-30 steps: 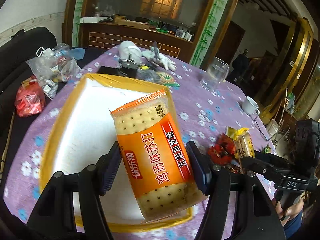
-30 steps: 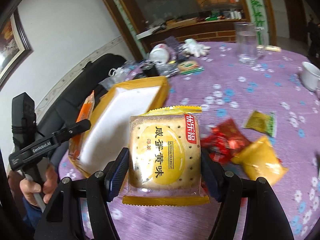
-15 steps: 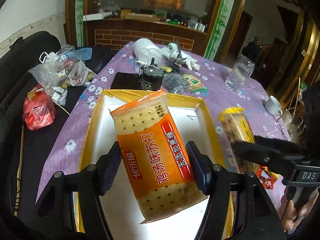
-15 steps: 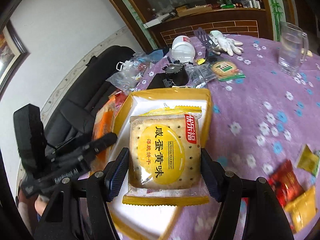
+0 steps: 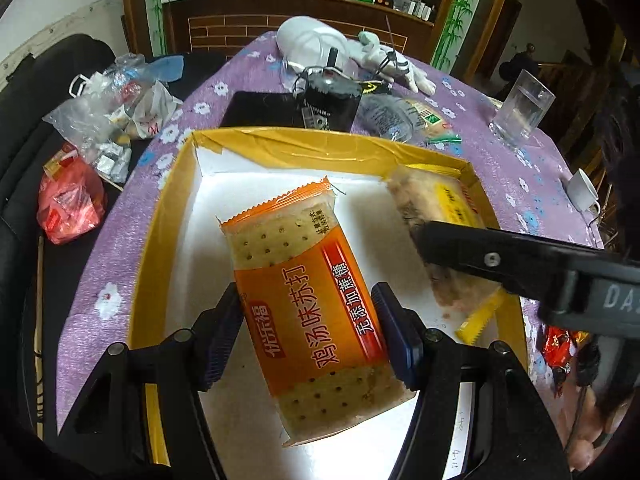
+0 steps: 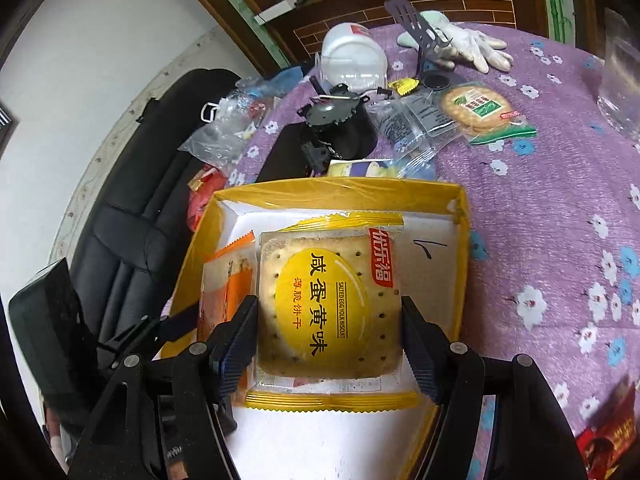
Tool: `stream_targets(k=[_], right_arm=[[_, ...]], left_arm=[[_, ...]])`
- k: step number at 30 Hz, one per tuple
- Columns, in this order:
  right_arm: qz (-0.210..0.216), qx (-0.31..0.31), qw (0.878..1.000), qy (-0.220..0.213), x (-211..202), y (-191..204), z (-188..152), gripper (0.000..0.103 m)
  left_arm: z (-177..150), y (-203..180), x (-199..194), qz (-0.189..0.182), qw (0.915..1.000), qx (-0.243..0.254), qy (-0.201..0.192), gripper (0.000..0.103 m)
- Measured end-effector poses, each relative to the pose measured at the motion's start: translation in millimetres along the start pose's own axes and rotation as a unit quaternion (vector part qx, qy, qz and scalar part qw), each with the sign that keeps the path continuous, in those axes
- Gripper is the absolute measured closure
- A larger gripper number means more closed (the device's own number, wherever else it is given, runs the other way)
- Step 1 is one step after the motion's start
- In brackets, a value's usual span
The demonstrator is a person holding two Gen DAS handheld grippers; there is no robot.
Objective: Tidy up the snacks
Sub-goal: 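Lower both cracker packs into the white box and open both tools, then move both tools back over the remaining snacks on the tablecloth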
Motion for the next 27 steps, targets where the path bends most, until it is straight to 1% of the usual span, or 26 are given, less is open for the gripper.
stream_targets(k=[7,9,11,16,21,24,27], right_arm=[[-0.016,-0.001,1.000,0.011,22,0,5,0.034],[-0.024,-0.008,1.000,0.007,24,3,5,0.033],[-0.024,-0.011,1.000,0.007,24,5,5,0.032],[-0.019,-0.008,1.000,0.009,25,6,7,0.032],[-0.006,-0.001,1.000,-0.004,12,2,4,0.032],[0.007,0.003,1.000,-0.018,-3,-1,-1,0.032],[0.019,0.003,0.999,-0.035,-22,-5,-11,0.032]], left_arm=[[4,4,6,-0.001,0.9999,-0.010,0.008,0.039],[4,5,9,-0.001,0.9999,-0.010,0.013,0.039],[5,4,10,0.003,0.9999,-0.010,0.013,0.039],[7,3,5,0.012,0.9999,-0.005,0.004,0.039],[4,6,-3,0.021,0.9998,-0.005,-0.002,0.039],[-6,7,-13,0.009,0.9998,-0.009,-0.016,0.039],[-17,8,-22,0.012,0.9991,-0.015,-0.039,0.039]])
Point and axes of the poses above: each gripper's, at about its wrist camera, not at the fingertips, and x roughly the way its jaws point, y to its left, z to its top, the point moved 1 cm from there along x, roughly the way its jaws point, and after that the axes turned 1 degree about -x, right-handed, at the moved point
